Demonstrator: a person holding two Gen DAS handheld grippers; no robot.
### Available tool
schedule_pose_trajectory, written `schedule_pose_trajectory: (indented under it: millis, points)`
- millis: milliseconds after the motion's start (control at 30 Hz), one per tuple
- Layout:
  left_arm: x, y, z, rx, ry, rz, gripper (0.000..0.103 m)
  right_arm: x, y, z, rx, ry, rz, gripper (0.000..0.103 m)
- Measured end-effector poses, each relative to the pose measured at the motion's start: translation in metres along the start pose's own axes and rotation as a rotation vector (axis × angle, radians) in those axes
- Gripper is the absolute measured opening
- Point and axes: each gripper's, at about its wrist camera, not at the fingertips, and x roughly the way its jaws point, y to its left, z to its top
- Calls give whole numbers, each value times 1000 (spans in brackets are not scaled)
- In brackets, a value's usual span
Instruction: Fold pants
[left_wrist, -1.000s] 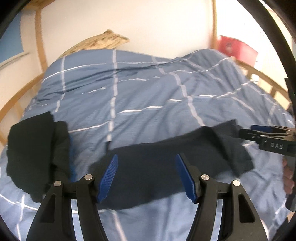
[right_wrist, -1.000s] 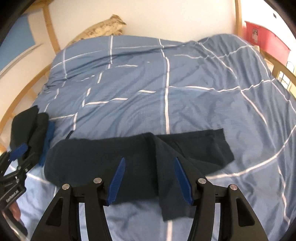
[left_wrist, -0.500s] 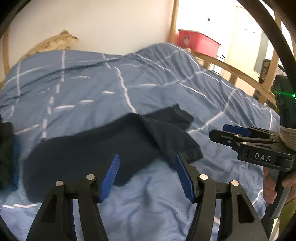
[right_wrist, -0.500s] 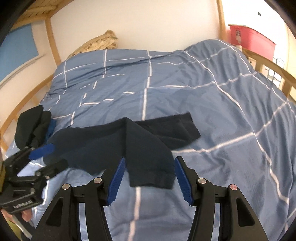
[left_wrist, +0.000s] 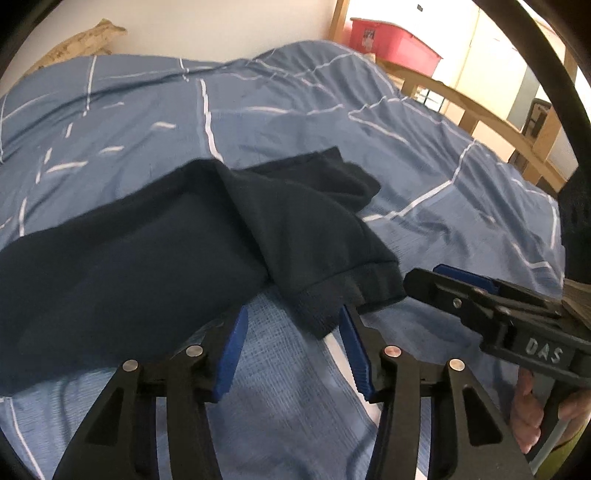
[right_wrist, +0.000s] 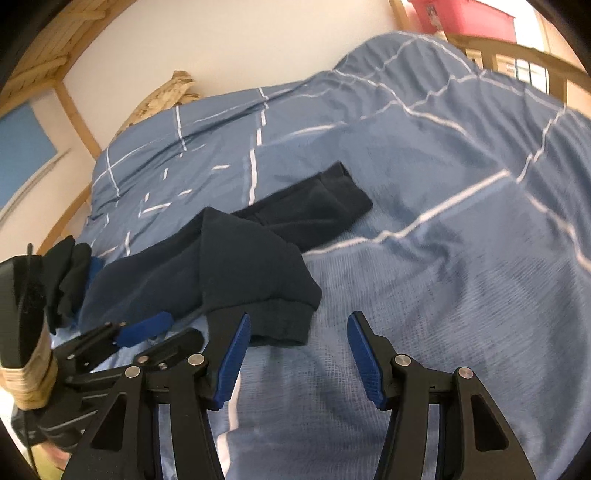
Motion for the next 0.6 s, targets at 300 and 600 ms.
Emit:
schedule_pose_trajectory:
  millis: [300,600]
  points:
    - [25,5,9,-78,46,-42,44,32,-13,-3,51,57,45,49]
    - [11,-11,36,-30,18,-55,15,37,-9,6,63,68,91,13]
